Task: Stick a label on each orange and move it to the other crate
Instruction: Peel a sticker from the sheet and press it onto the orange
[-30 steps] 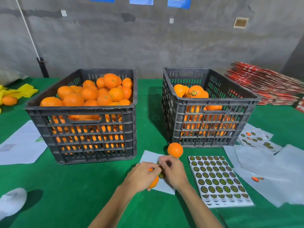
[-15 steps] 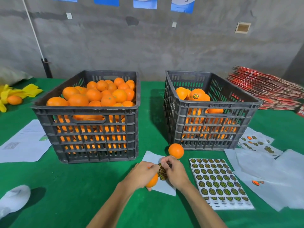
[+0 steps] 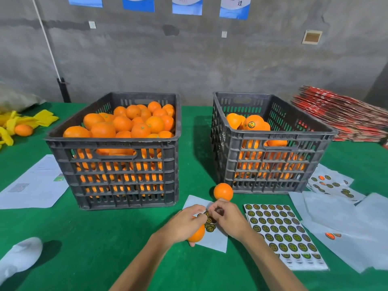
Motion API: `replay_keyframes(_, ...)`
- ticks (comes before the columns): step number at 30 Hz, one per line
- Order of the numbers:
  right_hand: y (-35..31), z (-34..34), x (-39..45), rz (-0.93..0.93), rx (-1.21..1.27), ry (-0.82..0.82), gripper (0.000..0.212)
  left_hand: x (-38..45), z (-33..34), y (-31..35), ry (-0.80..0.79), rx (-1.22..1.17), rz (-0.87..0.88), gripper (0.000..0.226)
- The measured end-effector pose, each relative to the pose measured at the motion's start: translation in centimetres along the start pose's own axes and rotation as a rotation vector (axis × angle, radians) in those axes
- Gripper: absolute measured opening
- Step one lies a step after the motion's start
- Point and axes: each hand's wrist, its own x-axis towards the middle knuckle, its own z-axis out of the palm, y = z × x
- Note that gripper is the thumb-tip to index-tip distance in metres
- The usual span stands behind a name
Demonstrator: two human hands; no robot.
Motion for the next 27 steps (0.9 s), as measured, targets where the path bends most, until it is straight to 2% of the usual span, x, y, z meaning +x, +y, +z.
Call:
replay_keyframes(8, 0.2, 0.5, -0.4, -0.014, 0.027, 0.062, 0.014, -0.8, 0.4, 0.3, 0.027, 0.092, 0.047, 0.066)
replay_keyframes(16, 0.6, 0.9, -0.3, -0.041, 0.044, 0.081, 0.012, -0.9, 0.3, 1.0, 0.048, 0.153, -0.012, 0.067)
replay_keyframes(23, 0.9, 1.2, -0.6, -0.063, 0.107, 0.070, 0.010, -1.0, 0.5, 1.8, 0.090, 0.159, -0.075, 0.043)
replay_keyframes(27, 0.6, 1.1, -0.7, -0.072, 0.117, 0.056, 0.010, -0.9, 0.5, 1.8, 0.090, 0.149, -0.100, 0.044)
